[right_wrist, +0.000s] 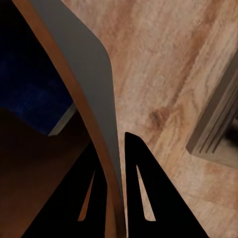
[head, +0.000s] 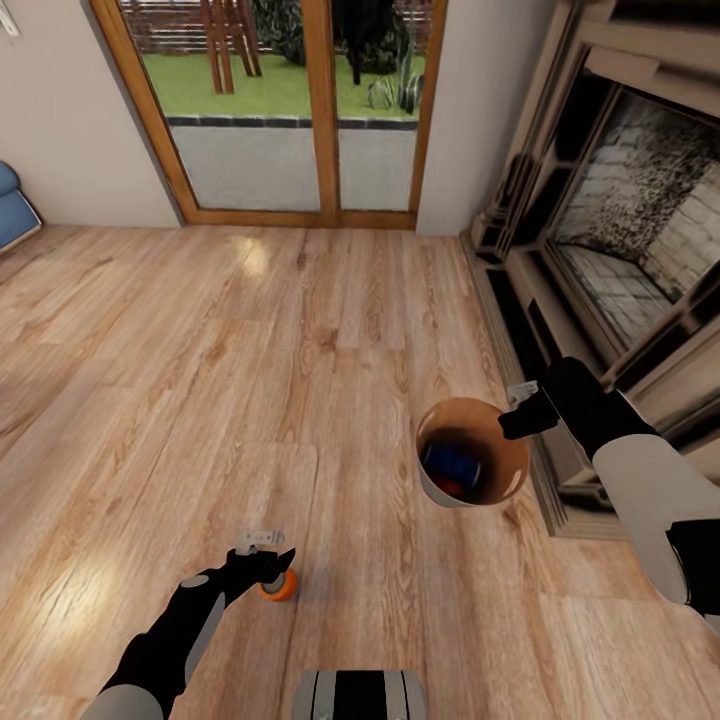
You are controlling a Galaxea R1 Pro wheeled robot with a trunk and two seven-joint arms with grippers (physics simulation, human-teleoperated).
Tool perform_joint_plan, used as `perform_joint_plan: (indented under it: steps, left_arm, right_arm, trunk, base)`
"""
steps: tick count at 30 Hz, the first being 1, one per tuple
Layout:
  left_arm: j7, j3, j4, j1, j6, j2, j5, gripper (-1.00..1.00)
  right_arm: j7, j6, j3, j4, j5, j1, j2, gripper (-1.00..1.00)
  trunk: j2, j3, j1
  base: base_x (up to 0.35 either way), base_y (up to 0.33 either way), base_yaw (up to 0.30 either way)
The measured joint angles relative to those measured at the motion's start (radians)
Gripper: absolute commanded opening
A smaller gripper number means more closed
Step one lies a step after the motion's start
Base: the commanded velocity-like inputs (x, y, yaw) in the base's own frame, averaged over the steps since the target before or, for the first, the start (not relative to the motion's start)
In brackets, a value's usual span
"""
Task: Put the three can of soda from the living room inside the tash can in the kitchen.
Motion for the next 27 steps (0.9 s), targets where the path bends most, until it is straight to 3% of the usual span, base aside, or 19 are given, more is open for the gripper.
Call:
perform_joint_plan:
  steps: [3, 27]
  left_arm:
    - [0.001, 0.0, 0.001, 0.0, 0.0, 0.001, -0.001, 1.0]
    - [0.003, -0.003, 0.015, 0.002, -0.001, 0.003, -0.007, 1.0]
  right_arm:
    - [0.0, 0.001, 0.001, 0.0, -0.002, 0.0, -0.001, -1.0]
    - [-0.002, -0.002, 0.006, 0.005, 0.002, -0.02, -0.001, -1.0]
  trunk:
    - [-0.021, -0.009, 0.011]
    - [-0.021, -0.009, 0.011]
  base:
    - [0.0, 0.0, 0.0]
    - [0.0, 0.0, 0.0]
